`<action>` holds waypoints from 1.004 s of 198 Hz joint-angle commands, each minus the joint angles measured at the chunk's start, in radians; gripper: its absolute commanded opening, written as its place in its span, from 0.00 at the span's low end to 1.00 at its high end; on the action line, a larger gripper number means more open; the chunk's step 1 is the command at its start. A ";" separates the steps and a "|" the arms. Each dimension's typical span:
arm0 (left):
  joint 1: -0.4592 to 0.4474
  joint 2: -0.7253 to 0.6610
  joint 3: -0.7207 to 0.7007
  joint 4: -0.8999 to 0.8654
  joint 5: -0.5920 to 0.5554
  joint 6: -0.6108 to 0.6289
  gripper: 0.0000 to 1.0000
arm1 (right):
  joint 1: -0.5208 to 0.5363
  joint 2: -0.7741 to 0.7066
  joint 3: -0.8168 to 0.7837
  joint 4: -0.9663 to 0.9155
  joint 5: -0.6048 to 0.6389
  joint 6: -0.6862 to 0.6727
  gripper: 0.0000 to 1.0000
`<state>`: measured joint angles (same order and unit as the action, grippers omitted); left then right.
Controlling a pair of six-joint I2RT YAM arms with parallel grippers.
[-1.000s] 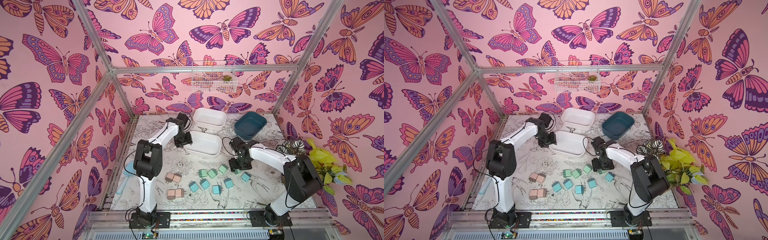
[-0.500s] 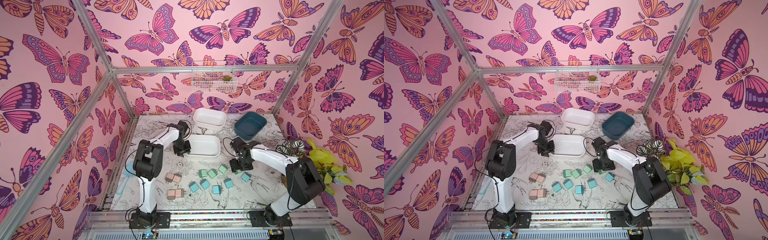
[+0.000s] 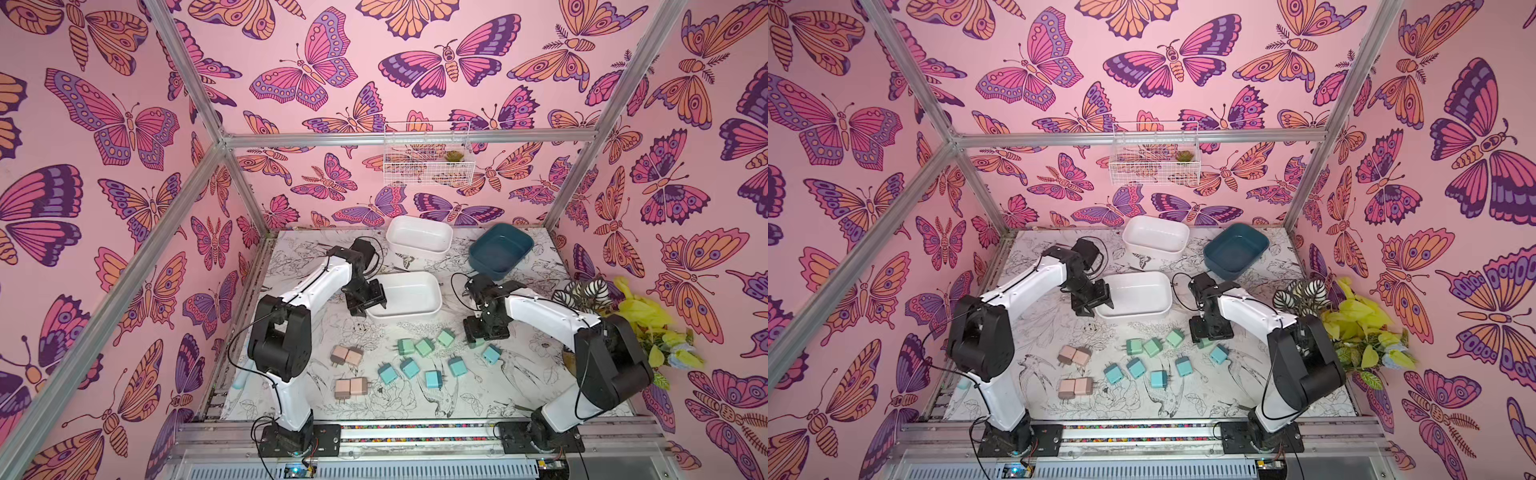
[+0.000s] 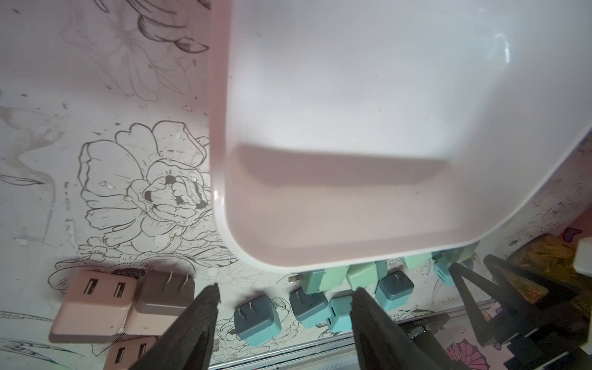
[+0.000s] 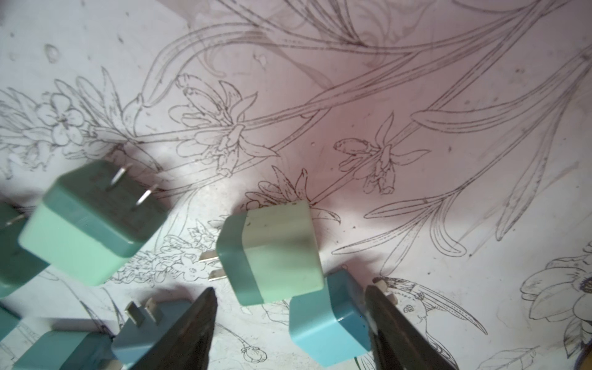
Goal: Place the plugs by color into the storage box
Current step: Adjust the storage box at the center of the board, then pick up the plug from the center of the board.
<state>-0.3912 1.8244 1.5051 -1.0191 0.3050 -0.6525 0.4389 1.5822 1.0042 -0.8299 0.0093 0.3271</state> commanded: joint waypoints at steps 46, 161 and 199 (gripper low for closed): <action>0.002 -0.077 -0.074 -0.038 -0.029 0.019 0.69 | -0.005 -0.018 -0.035 0.031 -0.065 -0.032 0.66; 0.002 -0.084 -0.109 -0.034 -0.020 0.033 0.69 | -0.005 0.034 -0.035 0.048 -0.073 -0.029 0.48; 0.002 -0.083 -0.109 -0.033 -0.018 0.043 0.69 | -0.005 0.021 -0.030 0.040 -0.085 -0.020 0.41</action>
<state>-0.3912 1.7615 1.4109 -1.0260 0.2882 -0.6323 0.4389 1.6253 0.9657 -0.7670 -0.0612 0.3061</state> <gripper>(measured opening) 0.692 0.487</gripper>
